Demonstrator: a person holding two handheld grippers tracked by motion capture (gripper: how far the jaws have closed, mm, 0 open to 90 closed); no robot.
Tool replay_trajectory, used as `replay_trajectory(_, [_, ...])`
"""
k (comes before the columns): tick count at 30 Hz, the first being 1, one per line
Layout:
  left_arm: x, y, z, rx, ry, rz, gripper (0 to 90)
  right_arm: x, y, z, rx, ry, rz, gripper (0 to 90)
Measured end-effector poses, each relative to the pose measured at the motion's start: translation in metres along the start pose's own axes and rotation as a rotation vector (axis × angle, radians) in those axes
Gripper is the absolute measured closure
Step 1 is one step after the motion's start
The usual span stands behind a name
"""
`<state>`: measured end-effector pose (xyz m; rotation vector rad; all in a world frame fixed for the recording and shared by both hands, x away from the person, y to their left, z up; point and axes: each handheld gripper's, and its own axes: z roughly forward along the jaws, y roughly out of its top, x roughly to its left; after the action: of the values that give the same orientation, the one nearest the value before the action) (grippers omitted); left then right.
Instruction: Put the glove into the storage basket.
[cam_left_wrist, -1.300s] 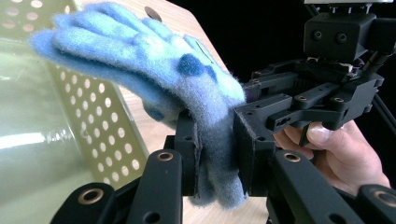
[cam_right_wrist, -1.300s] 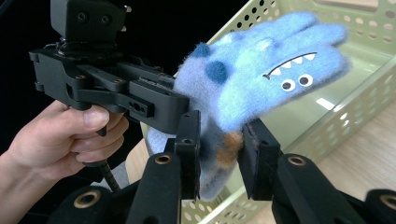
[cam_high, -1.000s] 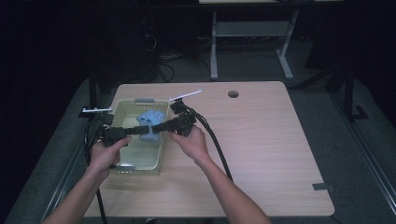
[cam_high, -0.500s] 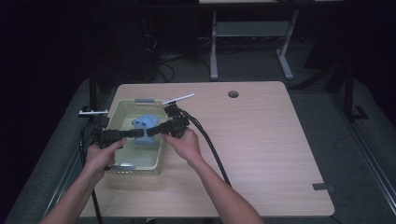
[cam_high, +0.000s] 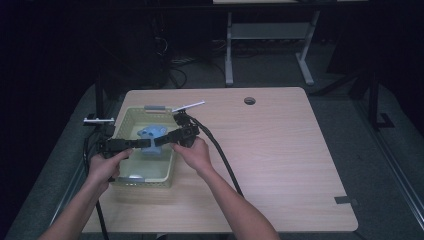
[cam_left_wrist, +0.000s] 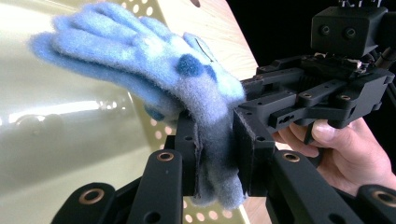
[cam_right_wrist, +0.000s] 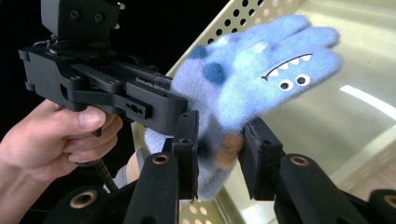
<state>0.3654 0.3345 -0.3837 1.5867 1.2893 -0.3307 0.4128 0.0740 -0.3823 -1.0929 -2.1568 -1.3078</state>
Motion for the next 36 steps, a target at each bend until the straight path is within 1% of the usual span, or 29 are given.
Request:
replay_trajectory(5, [0.003, 0.001, -0.001, 0.003, 0.016, -0.003, 72.6, -0.001, 0.001, 0.003, 0.002, -0.011, 0.004, 66.6])
replay_trajectory(10, [0.006, 0.001, -0.001, 0.004, 0.028, -0.011, 72.8, -0.003, 0.002, 0.004, 0.002, -0.016, 0.013, 66.5])
replay_trajectory(16, [0.012, 0.001, -0.003, 0.012, 0.065, -0.025, 72.9, -0.008, 0.002, 0.012, 0.010, -0.017, 0.029, 66.4])
replay_trajectory(18, [0.014, 0.002, -0.005, 0.016, 0.080, -0.023, 72.9, -0.009, 0.002, 0.014, 0.011, -0.024, 0.032, 65.6])
replay_trajectory(22, [0.017, 0.004, -0.008, 0.017, 0.118, -0.031, 73.0, -0.009, 0.002, 0.012, 0.007, -0.029, 0.033, 65.0])
replay_trajectory(25, [0.019, 0.005, -0.007, 0.021, 0.132, -0.048, 72.9, -0.008, 0.003, 0.009, 0.006, -0.031, 0.031, 64.5])
replay_trajectory(26, [0.021, 0.005, -0.006, 0.027, 0.139, -0.043, 72.9, -0.007, 0.003, 0.008, 0.009, -0.029, 0.030, 64.2])
replay_trajectory(29, [0.021, 0.006, -0.003, 0.042, 0.168, -0.056, 72.9, -0.008, 0.002, 0.006, 0.013, -0.024, 0.027, 63.0])
replay_trajectory(31, [0.021, 0.006, 0.001, 0.066, 0.199, -0.042, 72.9, -0.007, 0.002, 0.003, 0.013, -0.025, 0.027, 62.9])
replay_trajectory(32, [0.020, 0.005, 0.003, 0.078, 0.213, -0.046, 72.8, -0.007, 0.001, 0.002, 0.010, -0.023, 0.023, 62.9])
replay_trajectory(33, [0.021, 0.005, 0.005, 0.102, 0.229, -0.023, 72.8, -0.007, 0.001, 0.000, 0.009, -0.024, 0.024, 62.9])
replay_trajectory(34, [0.021, 0.005, 0.008, 0.138, 0.263, 0.006, 72.6, -0.006, 0.000, -0.001, 0.005, -0.028, 0.019, 62.7])
replay_trajectory(35, [0.019, 0.005, 0.009, 0.155, 0.287, 0.017, 72.6, -0.006, -0.001, -0.004, 0.002, -0.032, 0.013, 62.6])
replay_trajectory(36, [0.019, 0.005, 0.010, 0.166, 0.297, 0.022, 72.6, -0.006, -0.001, -0.005, 0.000, -0.030, 0.016, 62.5])
